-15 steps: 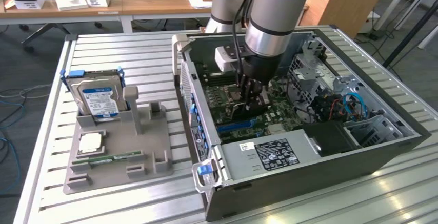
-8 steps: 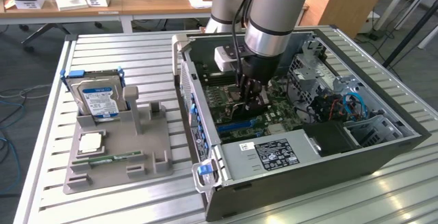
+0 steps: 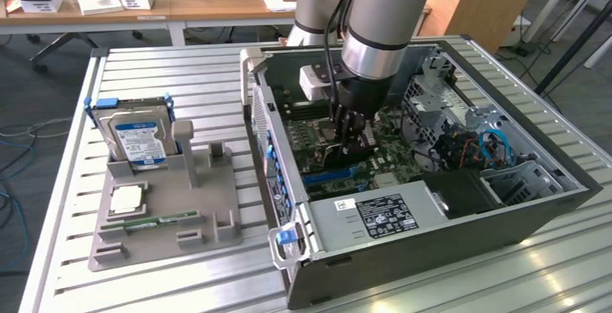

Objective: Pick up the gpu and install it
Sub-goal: 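Insert the gpu into the slot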

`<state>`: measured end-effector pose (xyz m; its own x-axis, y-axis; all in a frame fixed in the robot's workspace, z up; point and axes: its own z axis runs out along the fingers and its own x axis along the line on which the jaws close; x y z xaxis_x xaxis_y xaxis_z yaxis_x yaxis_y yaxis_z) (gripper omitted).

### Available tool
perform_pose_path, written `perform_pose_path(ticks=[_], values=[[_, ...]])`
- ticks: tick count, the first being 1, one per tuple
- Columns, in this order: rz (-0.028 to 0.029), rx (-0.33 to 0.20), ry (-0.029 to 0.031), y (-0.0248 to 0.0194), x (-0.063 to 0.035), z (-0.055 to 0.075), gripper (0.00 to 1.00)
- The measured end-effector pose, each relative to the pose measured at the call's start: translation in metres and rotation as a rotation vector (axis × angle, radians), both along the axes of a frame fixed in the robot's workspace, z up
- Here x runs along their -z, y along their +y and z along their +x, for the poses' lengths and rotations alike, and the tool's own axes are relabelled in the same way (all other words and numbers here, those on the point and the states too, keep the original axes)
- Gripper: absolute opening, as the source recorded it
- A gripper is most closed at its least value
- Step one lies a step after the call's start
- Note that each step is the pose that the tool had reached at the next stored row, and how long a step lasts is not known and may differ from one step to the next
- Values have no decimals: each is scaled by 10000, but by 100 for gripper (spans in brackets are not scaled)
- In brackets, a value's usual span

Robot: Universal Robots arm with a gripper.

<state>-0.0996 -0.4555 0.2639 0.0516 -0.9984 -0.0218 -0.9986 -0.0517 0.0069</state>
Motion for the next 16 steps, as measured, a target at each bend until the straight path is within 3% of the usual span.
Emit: perform_pose_path(ticks=[16], values=[[-1, 0, 0, 0, 21, -2, 26]])
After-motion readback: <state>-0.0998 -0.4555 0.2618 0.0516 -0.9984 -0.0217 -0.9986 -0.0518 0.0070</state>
